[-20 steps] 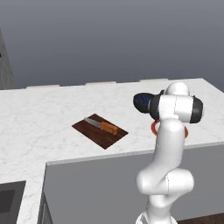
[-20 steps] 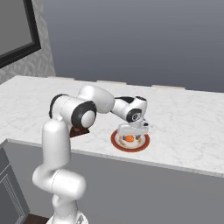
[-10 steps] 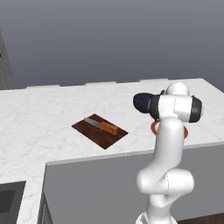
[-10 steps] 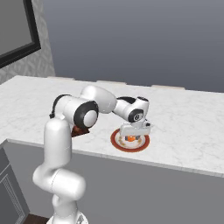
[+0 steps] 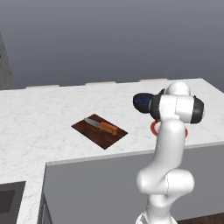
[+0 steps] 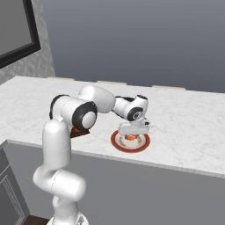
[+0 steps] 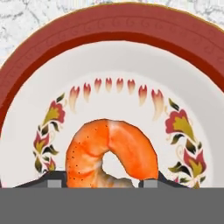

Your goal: Pick up the knife from the drawer and place it on the cutting board. Then place the meat from the plate to the cutting board.

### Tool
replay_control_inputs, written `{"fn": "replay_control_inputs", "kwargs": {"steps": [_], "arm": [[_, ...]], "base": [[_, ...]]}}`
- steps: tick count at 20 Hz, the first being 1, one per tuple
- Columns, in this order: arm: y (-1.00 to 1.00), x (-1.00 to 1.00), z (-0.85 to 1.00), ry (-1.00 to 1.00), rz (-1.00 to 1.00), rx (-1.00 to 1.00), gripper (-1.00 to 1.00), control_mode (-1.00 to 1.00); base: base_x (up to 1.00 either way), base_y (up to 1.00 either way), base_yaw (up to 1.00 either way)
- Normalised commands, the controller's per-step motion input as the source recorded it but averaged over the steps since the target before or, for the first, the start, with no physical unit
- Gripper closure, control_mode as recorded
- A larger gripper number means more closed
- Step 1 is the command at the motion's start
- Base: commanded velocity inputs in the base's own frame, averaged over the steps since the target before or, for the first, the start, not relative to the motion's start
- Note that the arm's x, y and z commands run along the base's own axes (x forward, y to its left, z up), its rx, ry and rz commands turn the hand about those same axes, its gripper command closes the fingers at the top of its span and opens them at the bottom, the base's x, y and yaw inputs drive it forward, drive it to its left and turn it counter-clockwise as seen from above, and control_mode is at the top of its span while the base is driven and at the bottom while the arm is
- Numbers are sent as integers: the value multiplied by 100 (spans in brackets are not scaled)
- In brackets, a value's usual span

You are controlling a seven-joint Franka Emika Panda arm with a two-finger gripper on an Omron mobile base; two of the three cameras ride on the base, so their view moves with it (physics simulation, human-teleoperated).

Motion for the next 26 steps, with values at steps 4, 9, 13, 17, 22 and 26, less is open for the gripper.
{"fn": "replay_control_inputs", "kwargs": {"steps": [4, 9, 13, 17, 22, 26], "arm": [[56, -21, 63, 0, 3, 0, 100, -100], [94, -39, 64, -2, 8, -1, 100, -100], [100, -23, 19, 0, 15, 0, 100, -100], [100, -24, 0, 0, 17, 0, 100, -100], [100, -9, 8, 0, 15, 0, 100, -100], [100, 0, 17, 0, 10, -2, 100, -100]], "base": [[0, 0, 0], [0, 0, 0], [0, 0, 0], [0, 0, 0], [0, 0, 0], [0, 0, 0]]}}
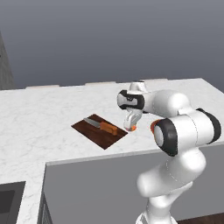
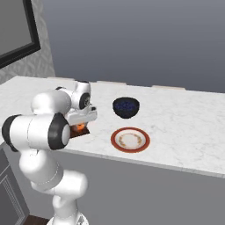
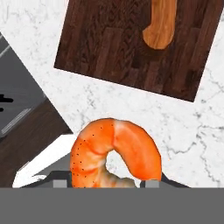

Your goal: Pick up the knife from the drawer and place it on the cutting board. Then place the meat from the plate to the cutting board.

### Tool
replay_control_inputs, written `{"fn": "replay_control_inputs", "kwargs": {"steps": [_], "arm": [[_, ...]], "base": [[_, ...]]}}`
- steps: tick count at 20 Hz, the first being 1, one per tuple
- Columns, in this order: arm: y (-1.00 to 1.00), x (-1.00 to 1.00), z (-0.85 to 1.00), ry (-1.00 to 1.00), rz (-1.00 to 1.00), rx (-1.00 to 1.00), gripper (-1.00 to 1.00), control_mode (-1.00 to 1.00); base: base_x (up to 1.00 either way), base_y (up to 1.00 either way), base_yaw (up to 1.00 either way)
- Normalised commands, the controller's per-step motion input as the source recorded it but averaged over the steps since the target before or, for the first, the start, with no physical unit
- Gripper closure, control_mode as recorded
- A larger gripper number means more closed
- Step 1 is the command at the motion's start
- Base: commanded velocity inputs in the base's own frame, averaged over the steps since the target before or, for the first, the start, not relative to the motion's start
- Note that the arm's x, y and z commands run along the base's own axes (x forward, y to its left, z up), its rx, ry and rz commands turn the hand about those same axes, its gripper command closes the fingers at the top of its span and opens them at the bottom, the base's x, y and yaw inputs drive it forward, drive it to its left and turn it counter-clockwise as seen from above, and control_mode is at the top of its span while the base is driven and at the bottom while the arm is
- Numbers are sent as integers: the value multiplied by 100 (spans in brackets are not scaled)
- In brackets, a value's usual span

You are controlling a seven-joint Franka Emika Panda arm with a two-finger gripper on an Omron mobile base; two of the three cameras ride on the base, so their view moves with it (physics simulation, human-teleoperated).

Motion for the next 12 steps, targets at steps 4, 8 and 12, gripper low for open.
{"fn": "replay_control_inputs", "kwargs": {"steps": [4, 8, 12], "arm": [[100, 1, 29, 0, 4, 0, 100, -100], [94, 16, 3, 0, 4, 0, 100, -100], [56, 29, -14, 2, 4, -1, 100, -100]], "base": [[0, 0, 0], [0, 0, 0], [0, 0, 0]]}}
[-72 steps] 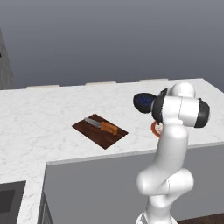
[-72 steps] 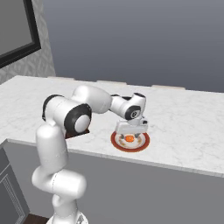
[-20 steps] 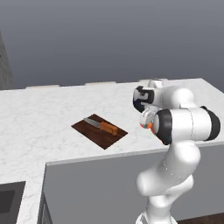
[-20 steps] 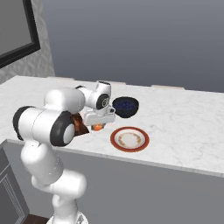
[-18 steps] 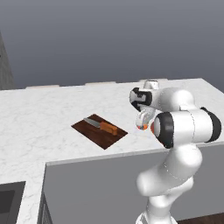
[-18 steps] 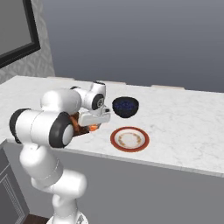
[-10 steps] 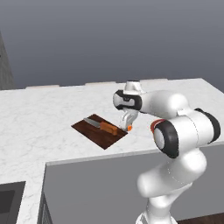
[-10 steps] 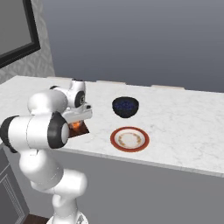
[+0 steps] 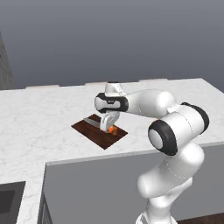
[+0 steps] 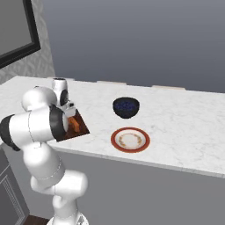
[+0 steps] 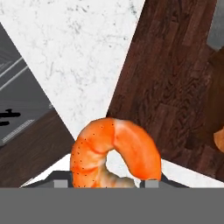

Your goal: Pick up the knife from the drawer and place it on the cutting board. Then place the meat from the plate to the cutting board.

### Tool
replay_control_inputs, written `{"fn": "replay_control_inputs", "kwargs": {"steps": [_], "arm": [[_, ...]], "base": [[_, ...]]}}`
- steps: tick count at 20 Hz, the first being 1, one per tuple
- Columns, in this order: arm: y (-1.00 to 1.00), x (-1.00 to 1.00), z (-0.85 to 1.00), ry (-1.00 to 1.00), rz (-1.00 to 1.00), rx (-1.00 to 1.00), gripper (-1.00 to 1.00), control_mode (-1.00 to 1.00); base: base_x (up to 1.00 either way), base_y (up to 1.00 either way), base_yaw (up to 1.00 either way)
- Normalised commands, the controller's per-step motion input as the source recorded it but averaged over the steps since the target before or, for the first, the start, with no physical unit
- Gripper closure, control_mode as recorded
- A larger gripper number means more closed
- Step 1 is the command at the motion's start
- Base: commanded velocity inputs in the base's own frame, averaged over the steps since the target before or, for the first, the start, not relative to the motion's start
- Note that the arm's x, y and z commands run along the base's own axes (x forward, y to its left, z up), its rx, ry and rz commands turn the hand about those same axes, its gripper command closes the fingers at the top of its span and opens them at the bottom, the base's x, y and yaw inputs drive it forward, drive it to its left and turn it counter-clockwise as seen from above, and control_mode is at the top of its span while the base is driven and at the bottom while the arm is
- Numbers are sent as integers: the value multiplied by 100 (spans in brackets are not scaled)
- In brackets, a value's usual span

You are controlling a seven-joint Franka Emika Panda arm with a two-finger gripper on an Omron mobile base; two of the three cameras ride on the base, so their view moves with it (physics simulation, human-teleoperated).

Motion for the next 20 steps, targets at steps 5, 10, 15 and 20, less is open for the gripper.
{"fn": "replay_control_inputs", "kwargs": {"steps": [5, 10, 15, 20], "arm": [[27, 17, -17, 0, 0, -3, 100, -100], [18, 38, -20, 0, 0, -1, 100, -100], [7, 33, -29, 0, 0, -5, 100, -100], [0, 26, -30, 0, 0, -5, 100, -100]], "base": [[0, 0, 0], [0, 0, 0], [0, 0, 0], [0, 0, 0]]}}
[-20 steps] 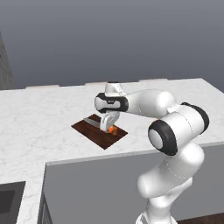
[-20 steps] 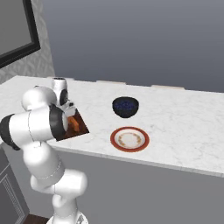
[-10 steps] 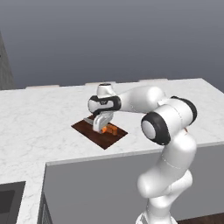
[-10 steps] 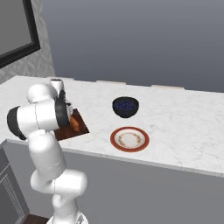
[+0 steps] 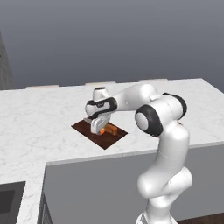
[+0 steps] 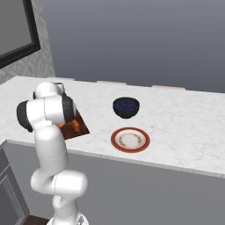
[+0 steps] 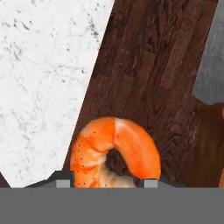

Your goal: Pick up the knife from the drawer and place it on the cutting board. Then place the meat from the plate to the cutting board.

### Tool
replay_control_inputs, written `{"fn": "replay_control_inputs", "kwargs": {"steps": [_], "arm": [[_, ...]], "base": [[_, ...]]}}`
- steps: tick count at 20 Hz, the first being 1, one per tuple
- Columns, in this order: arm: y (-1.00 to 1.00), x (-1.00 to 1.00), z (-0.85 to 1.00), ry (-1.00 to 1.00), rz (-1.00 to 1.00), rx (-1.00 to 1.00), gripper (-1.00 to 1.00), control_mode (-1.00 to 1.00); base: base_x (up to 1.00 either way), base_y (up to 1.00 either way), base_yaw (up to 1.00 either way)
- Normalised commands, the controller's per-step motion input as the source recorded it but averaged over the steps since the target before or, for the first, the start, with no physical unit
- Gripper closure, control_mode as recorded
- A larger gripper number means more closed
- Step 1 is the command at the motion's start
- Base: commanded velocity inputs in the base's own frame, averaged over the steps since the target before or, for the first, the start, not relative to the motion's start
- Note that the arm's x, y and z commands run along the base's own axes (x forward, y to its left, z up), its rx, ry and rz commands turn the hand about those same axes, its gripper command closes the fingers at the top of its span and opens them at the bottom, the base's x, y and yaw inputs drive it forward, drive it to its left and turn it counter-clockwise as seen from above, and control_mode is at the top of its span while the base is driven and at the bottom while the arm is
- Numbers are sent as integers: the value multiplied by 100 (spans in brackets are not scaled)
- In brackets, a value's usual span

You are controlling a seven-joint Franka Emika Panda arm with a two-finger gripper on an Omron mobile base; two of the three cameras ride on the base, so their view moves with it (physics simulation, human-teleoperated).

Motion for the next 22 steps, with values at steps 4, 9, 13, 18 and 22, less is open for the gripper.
{"fn": "replay_control_inputs", "kwargs": {"steps": [4, 9, 13, 18, 22], "arm": [[0, 32, -26, 0, 0, -1, -100, -100], [0, 1, -3, 0, 3, 0, -100, -100], [0, -6, 11, -4, 5, 0, -100, -100], [0, -30, 42, -6, 0, 0, -100, -100], [0, -57, 60, -11, 0, 0, -100, -100]], "base": [[0, 0, 0], [0, 0, 0], [0, 0, 0], [0, 0, 0], [0, 0, 0]]}}
